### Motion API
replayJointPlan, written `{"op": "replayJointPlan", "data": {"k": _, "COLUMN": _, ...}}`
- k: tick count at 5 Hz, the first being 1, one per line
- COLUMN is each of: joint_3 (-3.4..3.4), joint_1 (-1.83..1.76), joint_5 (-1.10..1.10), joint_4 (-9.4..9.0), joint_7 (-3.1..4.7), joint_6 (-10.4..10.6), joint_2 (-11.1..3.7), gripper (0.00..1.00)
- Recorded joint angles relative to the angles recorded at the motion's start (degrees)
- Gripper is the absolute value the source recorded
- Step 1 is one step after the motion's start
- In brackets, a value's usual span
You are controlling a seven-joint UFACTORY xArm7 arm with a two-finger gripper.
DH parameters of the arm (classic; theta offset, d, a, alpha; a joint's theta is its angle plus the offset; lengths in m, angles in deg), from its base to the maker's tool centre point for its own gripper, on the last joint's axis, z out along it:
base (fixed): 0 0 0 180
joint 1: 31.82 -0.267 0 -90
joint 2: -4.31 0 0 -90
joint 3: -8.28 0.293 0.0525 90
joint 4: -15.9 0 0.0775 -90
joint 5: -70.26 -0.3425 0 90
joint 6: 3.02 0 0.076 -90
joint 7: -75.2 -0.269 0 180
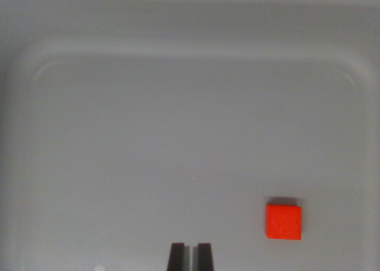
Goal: Reach red block
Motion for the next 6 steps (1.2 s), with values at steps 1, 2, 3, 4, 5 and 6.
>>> {"op": "replayJointPlan", "data": {"k": 1, "joint_3": 0.0, "joint_1": 0.0, "joint_5": 0.0, "joint_4": 0.0, "joint_7": 0.0, "joint_6": 0.0, "joint_2": 0.0, "gripper": 0.0}}
{"op": "replayJointPlan", "data": {"k": 2, "joint_3": -0.09, "joint_1": 0.1, "joint_5": -0.01, "joint_4": -0.56, "joint_7": 0.07, "joint_6": 0.71, "joint_2": -0.19, "gripper": 0.0}}
{"op": "replayJointPlan", "data": {"k": 3, "joint_3": -0.09, "joint_1": 0.1, "joint_5": -0.01, "joint_4": -0.56, "joint_7": 0.07, "joint_6": 0.71, "joint_2": -0.19, "gripper": 0.0}}
{"op": "replayJointPlan", "data": {"k": 4, "joint_3": -0.23, "joint_1": 0.23, "joint_5": -0.04, "joint_4": -1.35, "joint_7": 0.18, "joint_6": 1.71, "joint_2": -0.46, "gripper": 0.0}}
{"op": "replayJointPlan", "data": {"k": 5, "joint_3": -0.23, "joint_1": 0.23, "joint_5": -0.04, "joint_4": -1.35, "joint_7": 0.18, "joint_6": 1.71, "joint_2": -0.46, "gripper": 0.0}}
{"op": "replayJointPlan", "data": {"k": 6, "joint_3": -0.4, "joint_1": 0.4, "joint_5": -0.06, "joint_4": -2.36, "joint_7": 0.31, "joint_6": 2.99, "joint_2": -0.8, "gripper": 0.0}}
